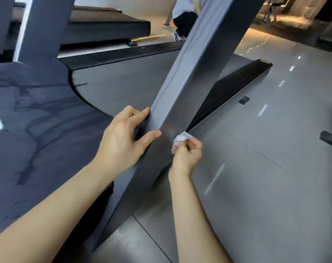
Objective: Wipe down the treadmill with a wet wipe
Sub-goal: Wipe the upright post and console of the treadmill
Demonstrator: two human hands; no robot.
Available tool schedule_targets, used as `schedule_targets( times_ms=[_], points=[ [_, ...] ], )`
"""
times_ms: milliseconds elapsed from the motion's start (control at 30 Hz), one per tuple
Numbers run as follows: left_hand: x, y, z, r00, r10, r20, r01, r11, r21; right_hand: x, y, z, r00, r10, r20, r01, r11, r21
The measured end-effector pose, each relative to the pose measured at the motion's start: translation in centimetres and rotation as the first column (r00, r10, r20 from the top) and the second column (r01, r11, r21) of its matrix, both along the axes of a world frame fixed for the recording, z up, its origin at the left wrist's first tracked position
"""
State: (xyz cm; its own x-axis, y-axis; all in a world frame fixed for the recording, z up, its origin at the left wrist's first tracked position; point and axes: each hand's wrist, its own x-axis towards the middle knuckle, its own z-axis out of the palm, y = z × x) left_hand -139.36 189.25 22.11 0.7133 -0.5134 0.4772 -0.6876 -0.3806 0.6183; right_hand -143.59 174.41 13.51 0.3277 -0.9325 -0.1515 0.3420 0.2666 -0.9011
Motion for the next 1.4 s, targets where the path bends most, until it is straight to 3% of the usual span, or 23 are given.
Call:
schedule_targets(
  times_ms=[200, 500, 633, 767, 867, 933, 1067, 1200, 1300, 1400],
  points=[
    [0.3, -0.2, -0.6, 0.999, 0.017, 0.031, -0.017, 1.0, -0.02, -0.6, 2.4, -4.5, 0.996, 0.047, 0.07, -0.05, 0.998, 0.038],
    [-0.2, -0.4, -0.3, 0.998, 0.065, -0.002, -0.065, 0.998, -0.014, 2.2, -7.0, 9.2, 0.991, 0.05, 0.121, 0.001, 0.923, -0.385],
    [0.0, -0.7, -0.7, 0.998, 0.068, -0.011, -0.069, 0.996, -0.061, 0.4, -2.0, 3.2, 0.992, 0.046, 0.114, 0.007, 0.903, -0.429],
    [-0.2, -0.9, -0.8, 0.996, 0.076, -0.048, -0.08, 0.991, -0.104, -2.8, 5.4, -4.8, 0.993, 0.113, 0.037, -0.093, 0.932, -0.349],
    [-0.3, -0.7, -0.5, 0.995, 0.066, -0.079, -0.072, 0.995, -0.074, -3.0, 3.8, -2.5, 0.989, 0.141, 0.043, -0.114, 0.915, -0.387],
    [-0.4, -0.6, -0.3, 0.994, 0.061, -0.095, -0.068, 0.995, -0.076, -1.4, 0.2, 2.1, 0.996, 0.07, 0.059, -0.035, 0.888, -0.459],
    [-0.6, -0.6, -0.2, 0.993, 0.087, -0.076, -0.092, 0.994, -0.054, 2.1, -5.0, 7.8, 0.979, 0.079, 0.187, 0.008, 0.905, -0.425],
    [-0.8, -0.6, 0.2, 0.992, 0.082, -0.093, -0.086, 0.995, -0.04, -0.5, 0.3, 2.6, 0.992, 0.061, 0.107, 0.001, 0.864, -0.504],
    [-0.5, -0.5, 0.5, 0.99, 0.066, -0.125, -0.072, 0.996, -0.051, -3.7, 6.5, -3.0, 0.966, 0.24, 0.096, -0.171, 0.872, -0.459],
    [-0.5, -0.4, 0.5, 0.986, 0.056, -0.154, -0.066, 0.996, -0.06, -3.5, 5.5, -2.3, 0.964, 0.263, 0.049, -0.205, 0.844, -0.497]
  ],
)
